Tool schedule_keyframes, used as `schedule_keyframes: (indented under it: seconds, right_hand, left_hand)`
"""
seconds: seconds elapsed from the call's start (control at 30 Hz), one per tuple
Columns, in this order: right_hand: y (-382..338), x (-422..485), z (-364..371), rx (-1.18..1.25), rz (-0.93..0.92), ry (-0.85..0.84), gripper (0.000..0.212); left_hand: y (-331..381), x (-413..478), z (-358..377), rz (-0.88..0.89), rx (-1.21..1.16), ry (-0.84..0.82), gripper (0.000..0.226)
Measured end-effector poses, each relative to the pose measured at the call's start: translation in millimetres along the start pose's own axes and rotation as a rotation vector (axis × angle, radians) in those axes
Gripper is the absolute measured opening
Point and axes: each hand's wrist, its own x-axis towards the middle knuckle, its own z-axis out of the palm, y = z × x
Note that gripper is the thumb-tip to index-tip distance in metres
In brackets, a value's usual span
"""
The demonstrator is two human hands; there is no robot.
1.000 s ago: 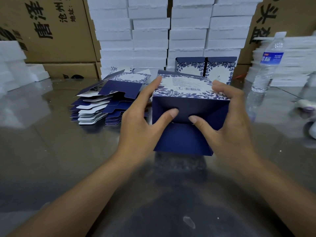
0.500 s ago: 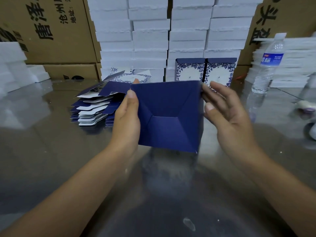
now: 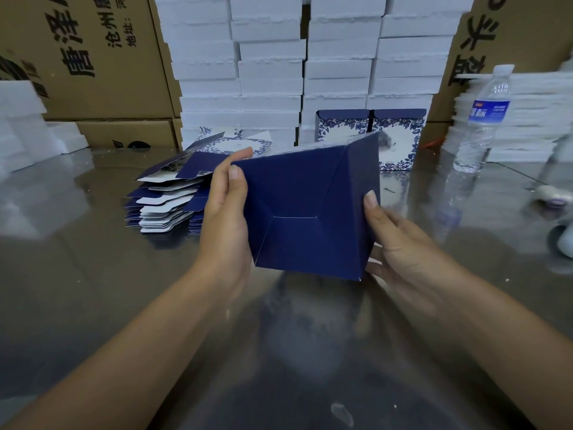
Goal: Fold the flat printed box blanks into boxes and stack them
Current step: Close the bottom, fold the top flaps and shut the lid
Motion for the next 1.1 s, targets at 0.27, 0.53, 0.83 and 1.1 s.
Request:
schedule_keyframes:
  seconds: [0.27, 0.53, 0.83, 1.1]
  right_hand:
    - [-12.2, 0.3, -6.1, -0.007, -0.160, 0.109, 0.063]
    - [-26.3, -4.5, -5.6, 0.078, -0.552, 0.124, 0.039]
    - [-15.4, -6.8, -8.2, -1.200, -1.434, 0.315, 0.030]
    - [-15.6, -7.3, 0.7, -1.483, -1.602, 0.131, 0.025]
  left_hand:
    - [-2.9, 9.2, -1.9, -0.154, -0.359, 0.112, 0.035]
    - [-4.8, 10.8, -3.0, -0.221, 0.093, 0.191, 0.017]
    - [8.6, -17.1, 7.4, 0.523, 0.622, -0.183, 0.048]
    - [5.2, -21.8, 8.6, 0.680, 0.730, -0.215, 0.098]
